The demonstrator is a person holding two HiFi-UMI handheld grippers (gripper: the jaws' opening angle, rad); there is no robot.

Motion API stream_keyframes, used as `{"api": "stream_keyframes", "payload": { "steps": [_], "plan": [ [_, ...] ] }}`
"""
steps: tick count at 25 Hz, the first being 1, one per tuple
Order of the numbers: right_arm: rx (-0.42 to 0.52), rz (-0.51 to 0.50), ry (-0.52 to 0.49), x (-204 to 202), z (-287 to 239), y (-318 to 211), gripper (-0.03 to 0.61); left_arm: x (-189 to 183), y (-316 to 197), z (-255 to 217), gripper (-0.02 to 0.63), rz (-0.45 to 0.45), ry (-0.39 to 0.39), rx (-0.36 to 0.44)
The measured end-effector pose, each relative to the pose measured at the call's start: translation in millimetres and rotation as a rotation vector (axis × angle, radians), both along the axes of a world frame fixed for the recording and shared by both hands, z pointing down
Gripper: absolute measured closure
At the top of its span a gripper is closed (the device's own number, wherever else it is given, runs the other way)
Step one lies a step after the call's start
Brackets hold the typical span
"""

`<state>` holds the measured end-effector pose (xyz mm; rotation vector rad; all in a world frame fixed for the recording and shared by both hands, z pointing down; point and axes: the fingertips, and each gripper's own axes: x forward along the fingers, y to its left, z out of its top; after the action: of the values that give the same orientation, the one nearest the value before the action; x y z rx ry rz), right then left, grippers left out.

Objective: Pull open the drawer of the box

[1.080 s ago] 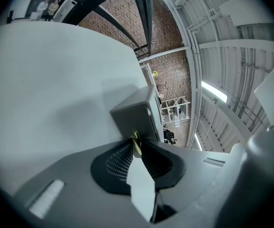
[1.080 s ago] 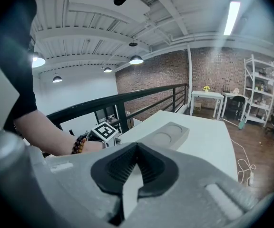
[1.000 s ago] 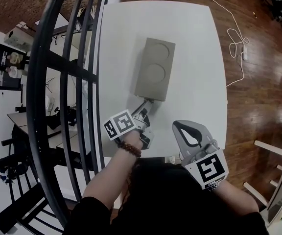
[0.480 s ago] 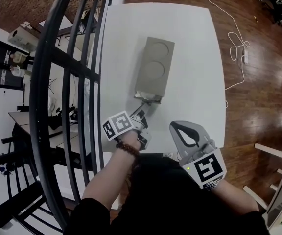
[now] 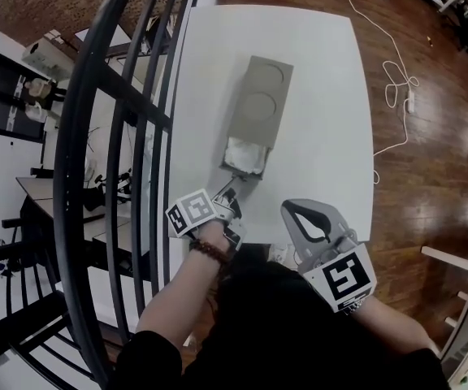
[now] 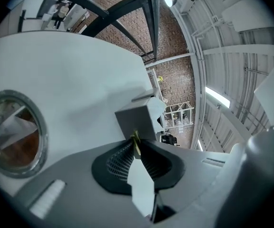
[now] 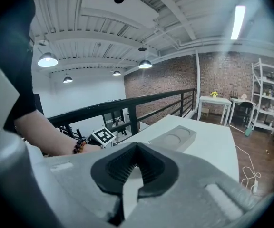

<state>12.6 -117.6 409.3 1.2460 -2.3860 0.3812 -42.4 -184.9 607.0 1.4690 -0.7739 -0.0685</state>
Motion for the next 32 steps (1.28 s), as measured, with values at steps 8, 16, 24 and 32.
{"api": "stream_keyframes", "payload": {
  "steps": [8, 16, 24, 32],
  "plan": [
    [0.019, -0.032, -0.003, -5.0, -5.3, 16.1, 0.586, -14.6, 24.3, 2.4, 0.552, -0.025, -0.018, -0.006],
    [0.036, -0.062, -0.017, -13.7, -9.9, 33.2, 0.586, -29.8, 50.4, 4.0, 0.552, -0.050, -0.037, -0.016],
    [0.048, -0.080, -0.036, -17.1, -12.9, 41.0, 0.586, -44.8, 67.0, 9.3, 0.552, -0.075, -0.064, -0.026],
    [0.055, -0.086, -0.045, -16.3, -15.1, 51.4, 0.586, -57.4, 82.3, 15.7, 0.552, -0.101, -0.085, -0.038]
  ]
}}
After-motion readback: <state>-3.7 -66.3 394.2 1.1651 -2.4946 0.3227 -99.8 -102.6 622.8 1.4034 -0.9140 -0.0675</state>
